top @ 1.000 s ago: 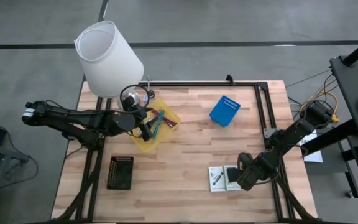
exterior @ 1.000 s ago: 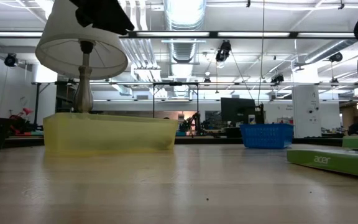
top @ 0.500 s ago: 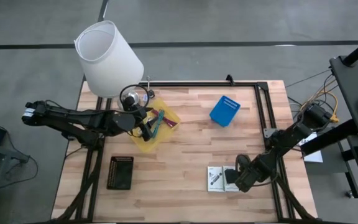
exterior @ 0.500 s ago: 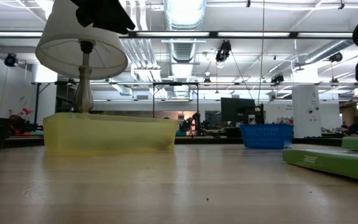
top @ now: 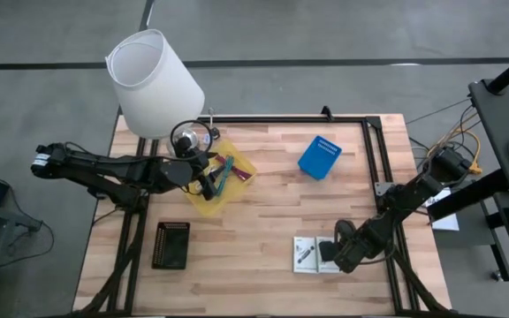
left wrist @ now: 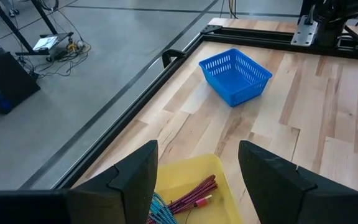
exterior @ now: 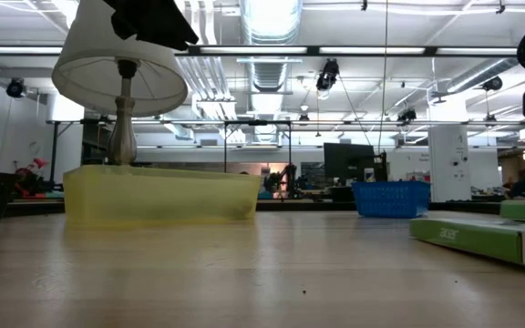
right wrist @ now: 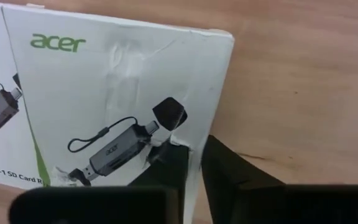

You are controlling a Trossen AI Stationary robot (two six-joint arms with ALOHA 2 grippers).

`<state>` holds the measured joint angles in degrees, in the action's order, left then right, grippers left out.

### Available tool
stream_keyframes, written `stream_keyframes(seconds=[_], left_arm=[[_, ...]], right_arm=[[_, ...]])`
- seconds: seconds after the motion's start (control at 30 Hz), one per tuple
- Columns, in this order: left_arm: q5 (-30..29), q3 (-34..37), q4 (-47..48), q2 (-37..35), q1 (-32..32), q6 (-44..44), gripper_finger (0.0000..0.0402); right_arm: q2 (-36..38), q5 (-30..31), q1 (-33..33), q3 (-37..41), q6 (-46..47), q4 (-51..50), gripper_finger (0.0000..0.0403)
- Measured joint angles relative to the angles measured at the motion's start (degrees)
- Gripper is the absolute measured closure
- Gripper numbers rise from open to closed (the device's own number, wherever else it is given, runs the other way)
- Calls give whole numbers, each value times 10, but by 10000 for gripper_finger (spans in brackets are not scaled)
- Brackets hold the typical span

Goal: Pick and place items into bin
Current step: Put the right card reader box into the blue bin

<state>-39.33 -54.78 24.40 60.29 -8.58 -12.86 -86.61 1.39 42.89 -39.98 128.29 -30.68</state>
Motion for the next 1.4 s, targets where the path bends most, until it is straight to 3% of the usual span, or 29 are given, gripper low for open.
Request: stream_keyframes(seconds=[0.2, 0.5, 0.83, 1.0, 1.2, 1.4], left_arm=[[0, 0, 0, 0, 0, 0, 194], [0, 0, -2, 0, 0, 0, 194], [0, 0, -2, 0, 0, 0, 194], [0, 0, -2, 0, 0, 1, 194], [1, 0, -2, 0, 0, 1, 194], [1, 0, -1, 0, 0, 1, 194]], right_arm=[[-3, 1, 0, -14, 3, -2, 390], [-2, 62, 0, -49, 9, -2, 390], [-1, 263, -41, -100, -14, -11, 390], [0, 318, -82, -136, -79, -54, 390], [2, 319, -154, -185, -199, -122, 390], [19, 304, -251, -212, -368, -129, 390]])
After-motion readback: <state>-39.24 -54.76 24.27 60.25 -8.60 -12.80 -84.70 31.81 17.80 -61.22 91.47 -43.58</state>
